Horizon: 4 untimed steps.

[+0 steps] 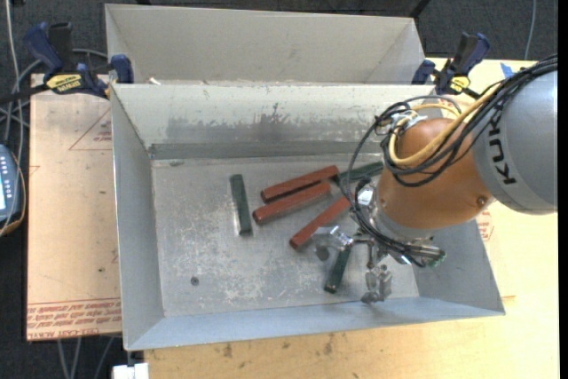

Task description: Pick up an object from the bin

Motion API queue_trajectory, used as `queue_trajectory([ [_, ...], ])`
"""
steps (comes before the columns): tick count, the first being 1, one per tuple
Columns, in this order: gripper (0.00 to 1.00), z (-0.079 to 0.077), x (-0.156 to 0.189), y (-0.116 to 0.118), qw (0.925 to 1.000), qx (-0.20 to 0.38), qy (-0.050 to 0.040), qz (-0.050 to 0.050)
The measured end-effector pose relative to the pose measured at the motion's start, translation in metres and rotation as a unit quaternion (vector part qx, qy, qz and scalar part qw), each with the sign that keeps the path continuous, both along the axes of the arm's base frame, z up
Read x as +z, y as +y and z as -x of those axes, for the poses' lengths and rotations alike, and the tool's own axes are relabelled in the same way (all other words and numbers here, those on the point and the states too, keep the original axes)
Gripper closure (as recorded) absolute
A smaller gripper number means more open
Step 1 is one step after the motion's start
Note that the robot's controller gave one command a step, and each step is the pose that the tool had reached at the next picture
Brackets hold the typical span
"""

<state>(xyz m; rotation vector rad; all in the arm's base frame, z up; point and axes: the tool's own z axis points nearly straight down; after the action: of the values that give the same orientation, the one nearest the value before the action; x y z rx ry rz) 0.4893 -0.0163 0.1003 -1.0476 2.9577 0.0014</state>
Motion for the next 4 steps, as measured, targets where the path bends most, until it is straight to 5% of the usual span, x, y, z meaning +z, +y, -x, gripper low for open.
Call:
queue_trajectory([
  [1,0.00,-0.011,0.000,0.007,0.9915,0.130,0.0004,0.000],
  [2,0.00,-0.017,-0.031,0.017,0.9807,0.196,0.0023,0.000],
  [3,0.00,-0.017,-0.032,0.018,0.9810,0.194,0.0017,0.000],
  [4,1.00,-0.018,-0.031,0.018,0.9811,0.193,0.0010,0.001],
])
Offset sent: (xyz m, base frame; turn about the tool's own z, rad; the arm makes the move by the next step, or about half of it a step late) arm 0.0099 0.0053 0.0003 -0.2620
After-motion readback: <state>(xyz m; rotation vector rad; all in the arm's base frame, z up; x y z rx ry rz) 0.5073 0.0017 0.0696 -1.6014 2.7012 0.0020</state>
